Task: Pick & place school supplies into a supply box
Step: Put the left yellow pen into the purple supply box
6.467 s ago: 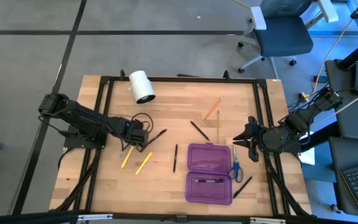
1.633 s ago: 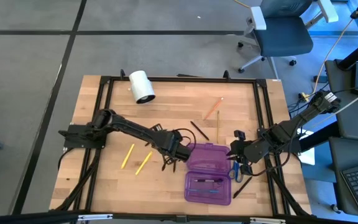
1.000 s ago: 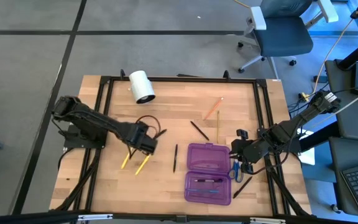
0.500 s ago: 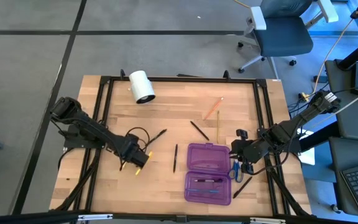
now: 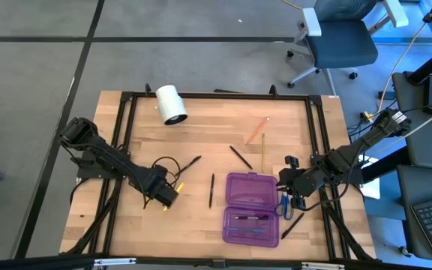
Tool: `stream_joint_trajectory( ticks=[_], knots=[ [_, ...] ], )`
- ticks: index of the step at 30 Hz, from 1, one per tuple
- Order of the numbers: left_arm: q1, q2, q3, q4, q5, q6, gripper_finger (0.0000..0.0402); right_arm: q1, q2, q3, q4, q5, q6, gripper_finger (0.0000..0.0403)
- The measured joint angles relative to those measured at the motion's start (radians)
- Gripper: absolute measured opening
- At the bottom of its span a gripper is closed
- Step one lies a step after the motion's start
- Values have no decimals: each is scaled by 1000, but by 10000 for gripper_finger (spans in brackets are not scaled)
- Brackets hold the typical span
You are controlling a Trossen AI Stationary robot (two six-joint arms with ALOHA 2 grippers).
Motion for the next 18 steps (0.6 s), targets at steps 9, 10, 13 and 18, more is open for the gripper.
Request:
stream_joint_trajectory(
  ticks=[9,10,13,18],
  knots=[
    [-6,0,-17,-5,3,-16,139,0,0,0,0,0,24,81],
    [-6,0,-25,-1,6,-15,139,0,0,0,0,0,24,81],
    [-6,0,-48,5,40,-20,139,0,0,0,0,0,25,81],
    [-6,0,-82,35,78,-32,139,0,0,0,0,0,26,81]
  ],
)
